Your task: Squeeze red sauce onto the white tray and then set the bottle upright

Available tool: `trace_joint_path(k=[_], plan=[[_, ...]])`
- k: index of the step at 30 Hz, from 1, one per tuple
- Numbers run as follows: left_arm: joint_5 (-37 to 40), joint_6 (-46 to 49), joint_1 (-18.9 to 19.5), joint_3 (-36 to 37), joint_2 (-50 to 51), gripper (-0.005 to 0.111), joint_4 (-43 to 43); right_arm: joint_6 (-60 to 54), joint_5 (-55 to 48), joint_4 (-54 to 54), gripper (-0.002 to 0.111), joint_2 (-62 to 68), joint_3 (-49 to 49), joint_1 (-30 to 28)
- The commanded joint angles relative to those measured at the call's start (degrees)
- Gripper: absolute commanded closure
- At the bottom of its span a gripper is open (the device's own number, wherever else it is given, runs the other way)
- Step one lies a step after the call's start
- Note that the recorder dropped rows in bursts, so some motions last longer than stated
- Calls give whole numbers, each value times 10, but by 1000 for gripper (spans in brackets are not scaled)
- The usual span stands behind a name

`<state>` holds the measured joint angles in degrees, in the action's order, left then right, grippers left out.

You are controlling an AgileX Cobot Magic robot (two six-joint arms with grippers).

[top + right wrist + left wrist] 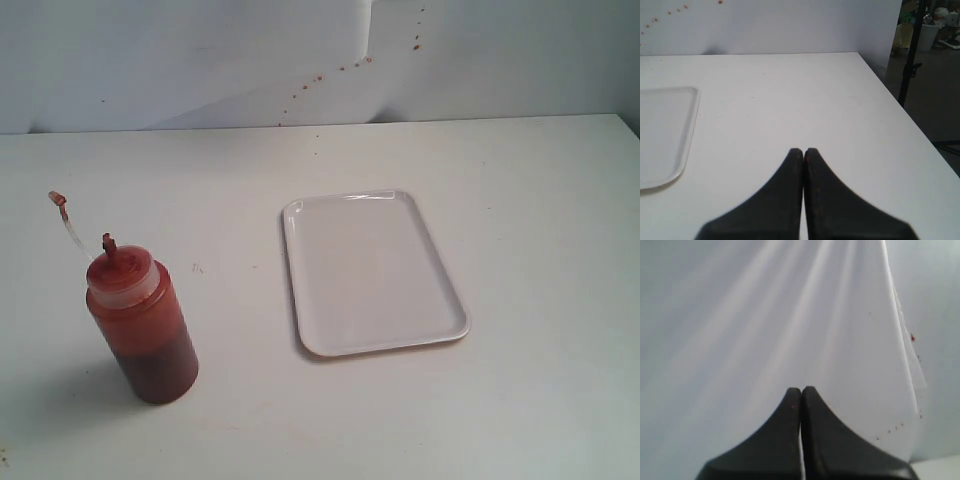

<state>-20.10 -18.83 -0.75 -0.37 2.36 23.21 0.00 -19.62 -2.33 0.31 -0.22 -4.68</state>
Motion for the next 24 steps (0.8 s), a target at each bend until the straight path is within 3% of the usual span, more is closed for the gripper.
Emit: trace_joint_path(k=[1, 6, 17, 24], plan=[[-7, -51, 1, 4, 84, 105, 81, 0, 0, 2, 108, -3, 2, 2], [-37, -51, 1, 4, 243, 105, 81, 0, 0, 2, 108, -3, 2, 2], [-240, 48, 1, 4, 617, 105, 99, 0, 0, 2, 108, -3, 2, 2], [-320, 90, 1, 4, 775, 105, 70, 0, 0, 2, 108, -3, 2, 2]])
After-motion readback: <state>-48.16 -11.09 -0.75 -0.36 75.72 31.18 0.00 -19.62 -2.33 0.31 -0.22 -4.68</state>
